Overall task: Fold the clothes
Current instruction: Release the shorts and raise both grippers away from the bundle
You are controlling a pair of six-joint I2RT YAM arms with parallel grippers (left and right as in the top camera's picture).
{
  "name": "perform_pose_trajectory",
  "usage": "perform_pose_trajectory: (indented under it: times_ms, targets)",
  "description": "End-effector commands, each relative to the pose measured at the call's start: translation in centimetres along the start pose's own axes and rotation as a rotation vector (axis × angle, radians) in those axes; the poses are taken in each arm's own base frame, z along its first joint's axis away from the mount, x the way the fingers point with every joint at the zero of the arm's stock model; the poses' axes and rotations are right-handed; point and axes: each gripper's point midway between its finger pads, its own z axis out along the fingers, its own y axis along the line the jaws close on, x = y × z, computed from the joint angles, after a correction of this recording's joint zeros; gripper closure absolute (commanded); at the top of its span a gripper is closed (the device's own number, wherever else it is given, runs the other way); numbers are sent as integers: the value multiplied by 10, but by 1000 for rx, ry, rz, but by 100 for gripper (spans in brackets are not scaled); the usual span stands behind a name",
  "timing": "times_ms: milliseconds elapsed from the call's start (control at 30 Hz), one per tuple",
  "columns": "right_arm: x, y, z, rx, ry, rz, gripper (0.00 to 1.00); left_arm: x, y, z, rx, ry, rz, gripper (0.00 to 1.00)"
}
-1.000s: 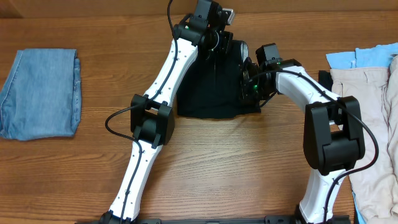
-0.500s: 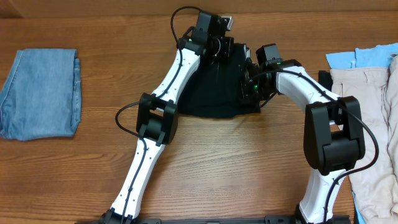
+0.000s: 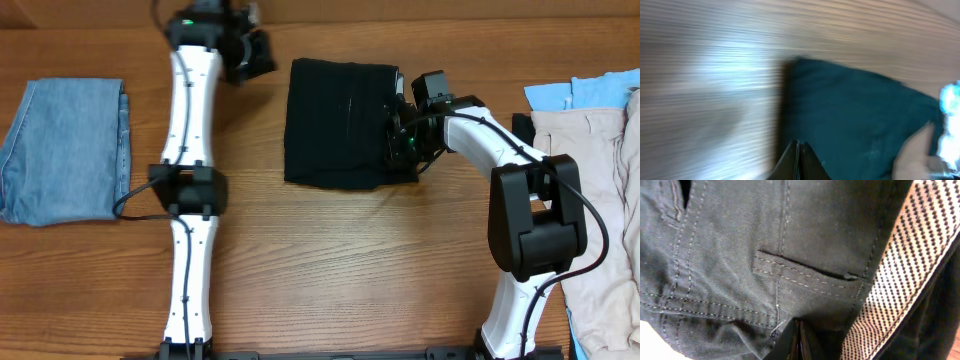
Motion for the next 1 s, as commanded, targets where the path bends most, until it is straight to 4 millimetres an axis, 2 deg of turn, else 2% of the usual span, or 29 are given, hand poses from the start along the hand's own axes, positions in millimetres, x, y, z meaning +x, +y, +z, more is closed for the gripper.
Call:
perform_pose_trajectory:
  times_ms: [0,33,100,167,233,267,333,400,433,467,533,600,633,667,700,767,867,900,967]
  targets:
    - [-29,16,-32,-9,-93,-38,91,-9,13,-84,-197,-102,34,95]
    - [-35,21,-43,-6,-115,-43,89,-3,17,-103,-262,-102,24,91]
    - [-44,30,-69,10,-156,-59,84,9,18,-127,-327,-94,14,88]
    - [-52,36,-101,59,-198,-70,77,12,-3,-149,-307,-126,47,93]
    - [-54,39,-127,105,-222,-70,75,14,-29,-173,-254,-169,79,92]
    - [-54,40,-141,130,-232,-56,74,17,-47,-192,-219,-203,102,91]
    - [-53,38,-156,176,-233,-19,69,22,-64,-222,-202,-256,122,88]
    - [-54,40,-162,180,-238,-21,64,33,-77,-248,-190,-284,117,82]
    - [-55,41,-163,179,-243,-23,63,44,-80,-261,-199,-280,103,78]
    - [-55,41,-163,179,-245,-24,63,57,-74,-269,-241,-255,77,77]
    - [-56,40,-164,188,-247,-22,62,89,-46,-273,-367,-177,-3,71]
    - [-57,36,-165,207,-252,-21,61,118,-21,-265,-457,-87,-72,65]
    - [-58,36,-165,211,-257,-22,60,130,-9,-255,-497,-30,-93,58]
    - [-61,36,-166,211,-268,-25,56,141,7,-235,-532,49,-113,47]
    - [-63,37,-166,210,-278,-28,52,145,16,-215,-530,96,-117,41]
    - [-68,37,-167,208,-297,-34,44,148,24,-171,-452,158,-87,34]
    - [-70,33,-158,208,-297,-35,44,143,32,-109,-325,178,-65,17]
    - [-70,30,-151,210,-280,-30,43,144,32,-91,-295,194,-42,14]
    - [-71,21,-132,213,-243,-18,43,144,33,-70,-292,211,-20,10]
